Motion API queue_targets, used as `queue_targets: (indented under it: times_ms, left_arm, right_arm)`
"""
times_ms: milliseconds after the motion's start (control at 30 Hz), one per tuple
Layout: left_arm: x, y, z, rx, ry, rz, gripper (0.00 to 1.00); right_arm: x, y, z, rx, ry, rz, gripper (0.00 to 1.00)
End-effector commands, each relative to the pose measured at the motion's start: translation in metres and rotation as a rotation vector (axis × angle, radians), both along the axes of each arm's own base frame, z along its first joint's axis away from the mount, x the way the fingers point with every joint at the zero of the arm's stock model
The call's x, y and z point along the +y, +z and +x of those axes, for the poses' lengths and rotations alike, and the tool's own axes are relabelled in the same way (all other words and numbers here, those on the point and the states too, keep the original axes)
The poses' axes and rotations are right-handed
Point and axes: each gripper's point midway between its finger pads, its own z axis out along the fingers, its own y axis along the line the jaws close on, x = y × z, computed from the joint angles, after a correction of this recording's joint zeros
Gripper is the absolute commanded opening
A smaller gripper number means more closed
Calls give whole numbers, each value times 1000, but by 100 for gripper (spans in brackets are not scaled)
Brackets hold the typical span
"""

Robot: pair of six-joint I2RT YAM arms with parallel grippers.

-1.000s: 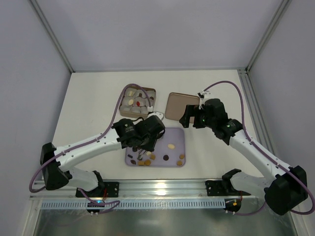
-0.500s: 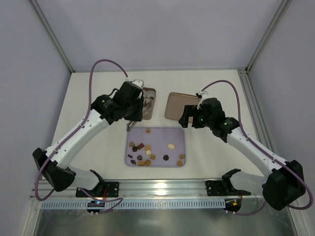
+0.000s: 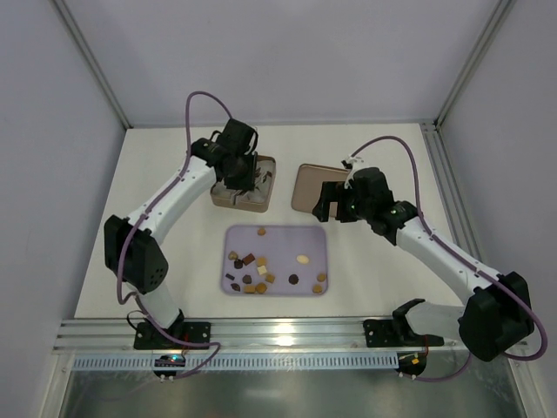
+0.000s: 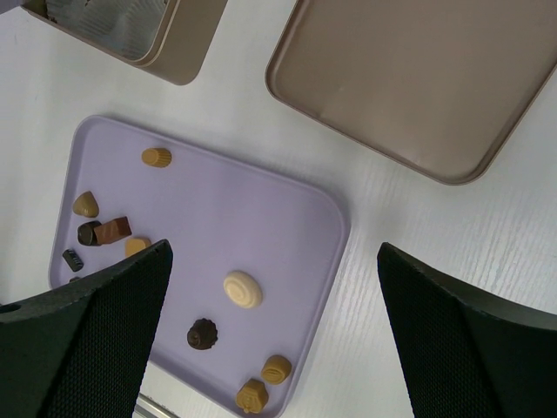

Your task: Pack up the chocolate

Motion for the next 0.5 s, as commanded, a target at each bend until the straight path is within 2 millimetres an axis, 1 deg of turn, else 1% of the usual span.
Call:
queue_targets:
  times_ms: [0, 67, 200, 400, 467]
  left_arm:
    - [-11, 22, 17, -71, -35, -58, 27]
    - [-11, 15, 20, -56, -31, -48, 27]
    - [-9, 1, 19, -27, -30, -36, 27]
    - [-7, -7, 19, -18, -27, -31, 31]
    - [-7, -11, 19, -11, -27, -27, 31]
  right_arm:
    - [8, 25, 14, -73, 20, 20, 100]
    - [8, 24, 15, -72, 18, 17, 100]
    - [9, 22, 16, -65, 23, 14, 100]
    - [11, 20, 16, -62, 29, 15, 100]
    - [10, 20, 17, -63, 28, 14, 100]
